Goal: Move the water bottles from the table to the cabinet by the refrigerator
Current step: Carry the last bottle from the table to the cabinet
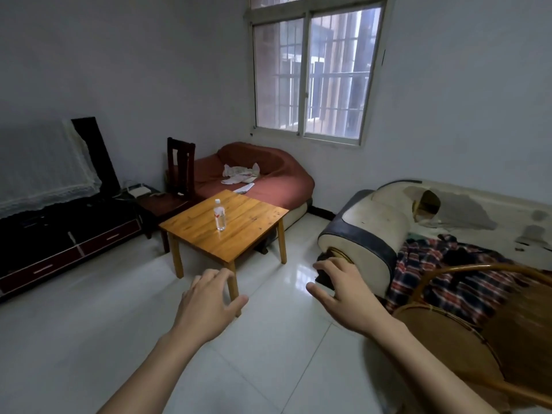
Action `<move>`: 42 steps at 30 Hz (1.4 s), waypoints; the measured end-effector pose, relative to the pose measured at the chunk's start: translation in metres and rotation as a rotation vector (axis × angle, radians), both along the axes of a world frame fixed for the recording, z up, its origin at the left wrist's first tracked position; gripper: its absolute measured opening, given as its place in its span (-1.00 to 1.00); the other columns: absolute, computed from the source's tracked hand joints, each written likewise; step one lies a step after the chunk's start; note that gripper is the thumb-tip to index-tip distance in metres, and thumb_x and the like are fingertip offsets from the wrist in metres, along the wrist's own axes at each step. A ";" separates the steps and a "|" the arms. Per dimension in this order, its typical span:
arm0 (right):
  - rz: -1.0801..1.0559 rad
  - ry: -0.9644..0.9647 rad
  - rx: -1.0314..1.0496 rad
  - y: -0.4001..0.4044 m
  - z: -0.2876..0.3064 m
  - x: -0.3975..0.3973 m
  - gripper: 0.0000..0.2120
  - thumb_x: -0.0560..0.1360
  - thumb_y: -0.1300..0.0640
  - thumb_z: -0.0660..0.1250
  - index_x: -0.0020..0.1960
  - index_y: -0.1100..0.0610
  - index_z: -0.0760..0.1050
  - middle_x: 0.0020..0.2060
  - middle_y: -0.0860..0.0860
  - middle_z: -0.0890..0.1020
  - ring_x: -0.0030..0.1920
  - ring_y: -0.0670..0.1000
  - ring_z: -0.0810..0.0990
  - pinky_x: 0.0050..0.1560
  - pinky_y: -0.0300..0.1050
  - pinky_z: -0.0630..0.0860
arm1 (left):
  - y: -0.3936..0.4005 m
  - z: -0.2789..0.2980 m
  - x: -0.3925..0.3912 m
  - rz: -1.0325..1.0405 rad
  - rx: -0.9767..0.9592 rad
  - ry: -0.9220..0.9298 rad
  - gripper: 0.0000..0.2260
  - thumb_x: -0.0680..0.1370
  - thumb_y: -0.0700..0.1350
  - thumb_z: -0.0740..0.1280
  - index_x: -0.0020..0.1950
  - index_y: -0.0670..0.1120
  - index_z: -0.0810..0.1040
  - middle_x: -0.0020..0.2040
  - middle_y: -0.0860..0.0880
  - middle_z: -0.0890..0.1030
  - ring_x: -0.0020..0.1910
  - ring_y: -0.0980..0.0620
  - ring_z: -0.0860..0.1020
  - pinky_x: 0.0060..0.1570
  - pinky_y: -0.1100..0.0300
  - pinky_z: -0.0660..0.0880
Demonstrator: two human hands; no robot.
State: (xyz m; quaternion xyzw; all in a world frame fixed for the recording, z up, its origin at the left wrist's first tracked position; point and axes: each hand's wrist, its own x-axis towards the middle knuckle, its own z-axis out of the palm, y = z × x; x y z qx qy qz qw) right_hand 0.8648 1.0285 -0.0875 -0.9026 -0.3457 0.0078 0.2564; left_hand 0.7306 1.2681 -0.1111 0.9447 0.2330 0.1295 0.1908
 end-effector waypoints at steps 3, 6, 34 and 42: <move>-0.009 -0.024 -0.024 0.017 0.002 0.042 -0.52 0.58 -0.23 0.20 0.43 -0.05 0.35 0.41 -0.05 0.36 0.43 0.00 0.25 0.41 0.05 0.33 | 0.018 -0.003 0.037 0.007 -0.033 -0.007 -0.54 0.51 0.27 0.33 0.34 0.13 0.40 0.35 0.08 0.43 0.30 0.05 0.38 0.19 0.09 0.44; 0.002 -0.008 -0.020 0.042 -0.001 0.079 -0.51 0.57 -0.23 0.22 0.43 -0.06 0.35 0.41 -0.05 0.36 0.44 -0.01 0.25 0.41 0.05 0.34 | 0.042 -0.012 0.066 0.006 -0.063 -0.004 -0.55 0.50 0.27 0.33 0.32 0.13 0.42 0.31 0.07 0.45 0.28 0.04 0.39 0.18 0.09 0.44; 0.008 0.033 -0.043 0.332 -0.042 0.393 -0.45 0.53 -0.33 0.19 0.43 -0.10 0.34 0.41 -0.09 0.38 0.34 -0.02 0.40 0.31 -0.09 0.43 | 0.330 -0.061 0.391 -0.043 -0.080 0.043 -0.56 0.51 0.24 0.33 0.33 0.12 0.41 0.32 0.08 0.43 0.29 0.02 0.37 0.21 0.03 0.44; 0.140 0.123 0.038 0.398 -0.045 0.539 -0.52 0.56 -0.20 0.25 0.40 -0.01 0.40 0.37 -0.08 0.44 0.27 -0.07 0.47 0.22 -0.19 0.40 | 0.377 -0.071 0.520 0.067 -0.089 0.065 -0.55 0.49 0.25 0.35 0.32 0.14 0.43 0.31 0.04 0.46 0.26 0.02 0.41 0.13 0.05 0.51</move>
